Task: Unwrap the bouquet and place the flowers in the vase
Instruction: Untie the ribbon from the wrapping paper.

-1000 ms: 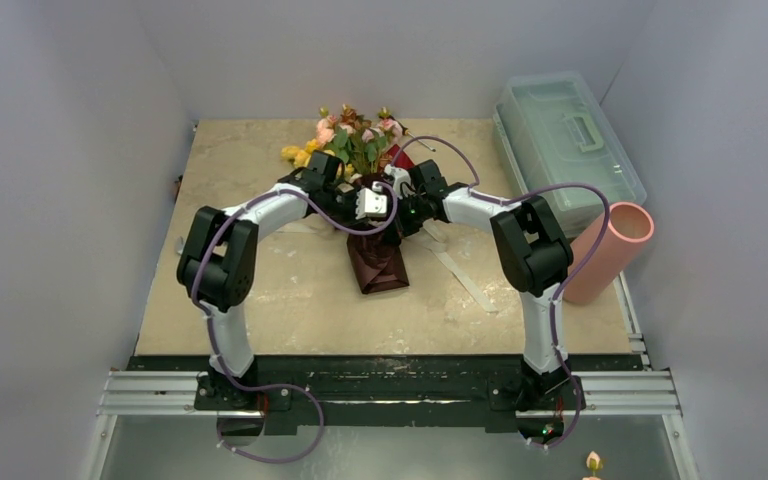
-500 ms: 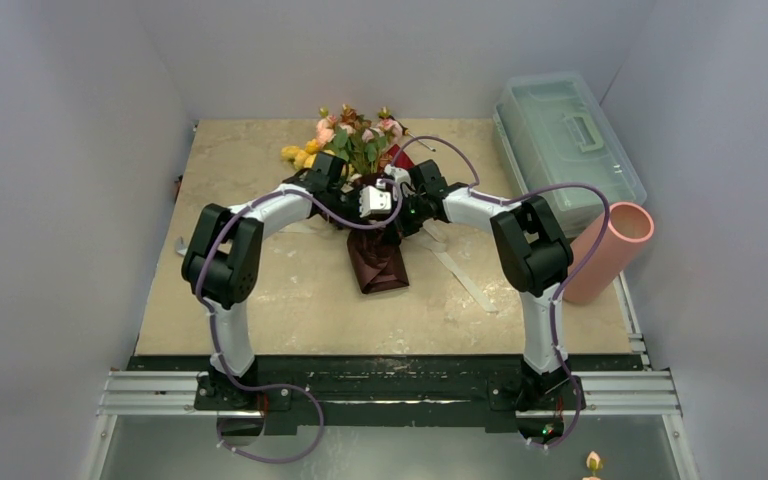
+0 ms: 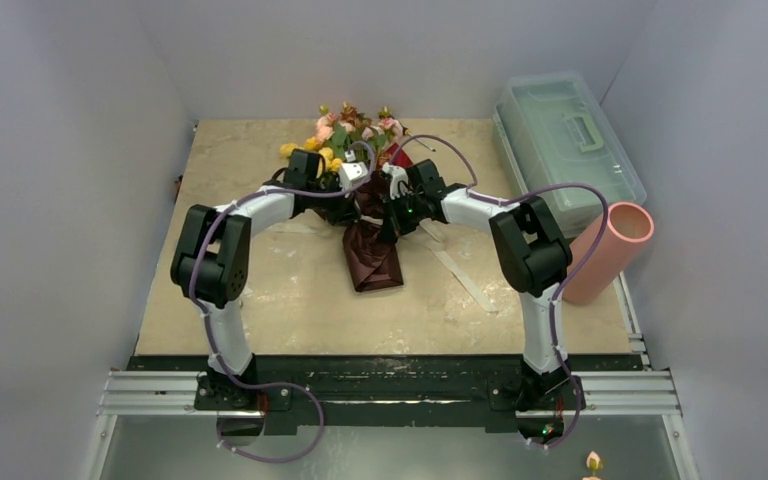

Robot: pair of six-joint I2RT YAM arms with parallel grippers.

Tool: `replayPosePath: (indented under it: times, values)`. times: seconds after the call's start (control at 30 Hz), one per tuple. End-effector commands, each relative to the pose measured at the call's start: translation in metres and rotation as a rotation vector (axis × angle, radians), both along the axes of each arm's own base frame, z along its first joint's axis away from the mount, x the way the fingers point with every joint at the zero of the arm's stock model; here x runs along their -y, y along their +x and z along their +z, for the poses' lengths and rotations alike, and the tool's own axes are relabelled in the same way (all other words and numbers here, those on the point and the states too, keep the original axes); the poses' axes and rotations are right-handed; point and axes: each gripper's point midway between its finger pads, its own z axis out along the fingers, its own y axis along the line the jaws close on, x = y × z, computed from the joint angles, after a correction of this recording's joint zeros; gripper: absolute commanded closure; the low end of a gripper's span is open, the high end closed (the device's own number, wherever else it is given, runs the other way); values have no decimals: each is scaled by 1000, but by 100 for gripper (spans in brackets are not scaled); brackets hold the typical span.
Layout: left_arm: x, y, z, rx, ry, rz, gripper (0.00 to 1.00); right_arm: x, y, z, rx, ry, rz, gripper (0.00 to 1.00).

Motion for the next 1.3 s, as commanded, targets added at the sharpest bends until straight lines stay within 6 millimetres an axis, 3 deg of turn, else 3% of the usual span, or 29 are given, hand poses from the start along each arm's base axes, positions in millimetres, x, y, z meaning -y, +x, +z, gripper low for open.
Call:
replayPosePath:
  times: [0.0,0.27,0.37,0.5,0.6,0.73,0.83,0.97,1.1,1.27]
  values:
    - [-38,50,47,93,-121,232,100,29,-17,-26,-101,-124,-52,100]
    - [-38,43,41,76,-140,202,100,23,-22,-14,-90,-79,-2,100]
    - [-34,38,46,123,-122,144,100,17,-26,-1,-84,-44,47,75]
    - [-24,24,63,216,-79,42,100,11,-27,25,-51,2,87,55]
    - [-20,12,74,249,-61,-8,92,9,-29,39,-48,18,109,48]
    - [-22,-4,82,308,-23,-67,78,15,-44,44,-63,10,164,47]
    - [-27,-3,86,295,-20,-33,70,27,-59,45,-72,-13,220,44]
    - [-42,2,83,247,-37,30,62,38,-64,57,-86,12,247,32]
    - [-39,-13,91,325,-3,-42,61,37,-56,83,-58,83,254,36]
    - [-25,-42,84,472,98,-150,66,20,-27,112,-4,152,182,51]
